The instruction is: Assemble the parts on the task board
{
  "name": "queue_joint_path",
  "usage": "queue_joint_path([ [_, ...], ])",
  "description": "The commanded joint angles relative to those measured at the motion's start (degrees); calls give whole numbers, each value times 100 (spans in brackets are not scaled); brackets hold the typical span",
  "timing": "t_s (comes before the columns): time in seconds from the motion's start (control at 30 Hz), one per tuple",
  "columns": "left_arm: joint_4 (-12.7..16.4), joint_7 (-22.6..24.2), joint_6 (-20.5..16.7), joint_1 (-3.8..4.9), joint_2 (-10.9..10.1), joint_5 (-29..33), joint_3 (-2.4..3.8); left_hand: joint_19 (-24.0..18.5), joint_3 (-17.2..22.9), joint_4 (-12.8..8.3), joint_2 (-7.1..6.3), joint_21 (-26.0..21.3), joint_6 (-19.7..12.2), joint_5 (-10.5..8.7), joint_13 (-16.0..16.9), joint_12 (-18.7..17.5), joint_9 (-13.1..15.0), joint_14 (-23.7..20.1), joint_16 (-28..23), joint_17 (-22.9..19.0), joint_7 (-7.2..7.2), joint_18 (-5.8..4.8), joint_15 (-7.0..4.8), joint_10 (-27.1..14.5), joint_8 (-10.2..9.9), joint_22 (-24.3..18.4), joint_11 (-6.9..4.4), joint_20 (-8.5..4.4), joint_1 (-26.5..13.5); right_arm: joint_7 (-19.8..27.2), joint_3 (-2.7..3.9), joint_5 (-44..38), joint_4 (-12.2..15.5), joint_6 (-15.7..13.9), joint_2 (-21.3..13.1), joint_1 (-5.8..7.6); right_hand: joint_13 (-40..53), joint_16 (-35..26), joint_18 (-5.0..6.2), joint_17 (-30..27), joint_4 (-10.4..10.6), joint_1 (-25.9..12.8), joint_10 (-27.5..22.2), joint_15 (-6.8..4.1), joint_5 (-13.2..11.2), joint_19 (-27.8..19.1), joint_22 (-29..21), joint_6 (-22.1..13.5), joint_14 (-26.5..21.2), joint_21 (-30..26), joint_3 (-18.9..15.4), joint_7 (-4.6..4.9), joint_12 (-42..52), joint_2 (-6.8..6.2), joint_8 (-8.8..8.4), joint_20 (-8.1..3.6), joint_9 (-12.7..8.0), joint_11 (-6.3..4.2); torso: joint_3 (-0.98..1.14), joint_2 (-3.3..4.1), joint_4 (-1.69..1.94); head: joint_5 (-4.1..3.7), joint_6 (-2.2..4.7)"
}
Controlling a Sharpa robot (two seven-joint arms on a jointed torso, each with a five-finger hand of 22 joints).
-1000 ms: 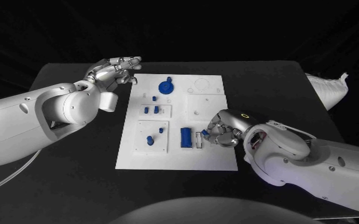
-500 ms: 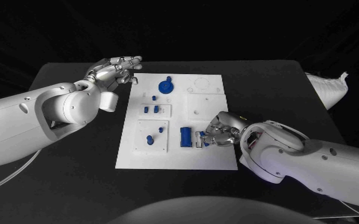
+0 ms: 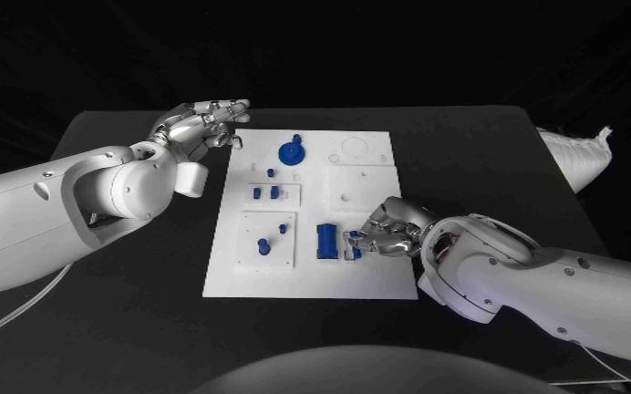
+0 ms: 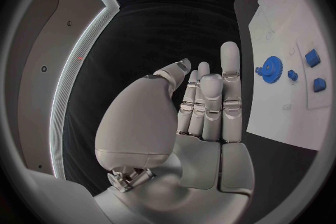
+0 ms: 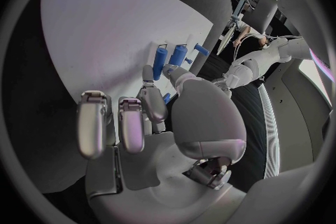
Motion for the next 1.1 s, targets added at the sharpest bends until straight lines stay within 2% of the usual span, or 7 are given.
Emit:
queue_joint_path([
  [0.03,10,16,121,3,13,-30,3,-6,19,-18,31,-32,-25,13,9,50,3,-49,-25,-23,-20,61,2,-66,46,-8,2,24,19,-24,1,158,6,-23,16,-2,8,34,-57,1242,7,-54,43,-39,31,172,208,17,552,27,-46,12,29,-3,9,-34,-2,-9,-1,2,4,-7,-10],
  [0.67,16,7,126,3,9,-33,3,-6,19,-18,31,-32,-25,13,9,50,3,-49,-25,-23,-20,61,2,-66,46,-8,2,24,19,-44,1,156,-118,317,85,0,-5,17,-51,1219,114,-235,29,-34,-4,159,184,26,547,8,-232,20,-17,-24,-5,-35,1,-1,-8,0,10,14,-45],
  [0.73,16,6,126,3,9,-33,3,-6,19,-18,31,-32,-25,13,9,50,3,-49,-25,-23,-20,61,2,-66,46,-8,2,24,19,-45,1,131,-128,298,89,1,-6,12,-50,1213,175,-331,24,-27,-195,155,176,31,545,1,-353,24,-29,-43,-10,-31,3,5,-8,-2,8,16,-46],
  [0.8,16,5,125,3,9,-33,3,-6,19,-18,31,-32,-25,13,9,50,3,-49,-25,-23,-20,61,2,-66,46,-8,2,24,19,-44,1,102,-134,280,94,2,-11,4,-45,1202,258,-438,16,-23,-568,146,156,30,542,-15,-518,25,-50,-61,-19,-25,4,8,-8,0,10,15,-47],
  [0.87,17,5,126,3,8,-34,3,-6,19,-18,31,-32,-25,13,9,50,3,-49,-25,-23,-20,61,2,-66,46,-8,2,24,19,-42,1,83,-138,265,99,2,-9,-1,-42,1196,328,-497,10,-22,-775,142,149,25,541,-22,-682,22,-62,-64,-29,-25,6,7,-5,2,10,12,-45],
  [0.97,16,2,126,3,8,-34,3,-6,19,-18,31,-32,-25,13,9,50,3,-49,-25,-23,-20,61,2,-66,46,-8,2,24,19,-40,1,64,-140,263,104,3,1,-3,-41,1194,394,-511,8,-28,-911,139,145,26,541,-28,-864,19,-65,-44,-37,-25,12,7,-4,2,9,14,-49],
  [1.1,15,0,126,3,8,-34,3,-6,19,-18,31,-32,-25,13,9,50,3,-49,-25,-23,-20,61,2,-66,46,-8,2,24,19,-36,1,51,-134,283,109,4,55,9,-46,1211,436,-469,33,-32,-925,148,169,58,544,-13,-965,6,6,40,-23,-30,24,-4,-6,0,8,7,-47],
])
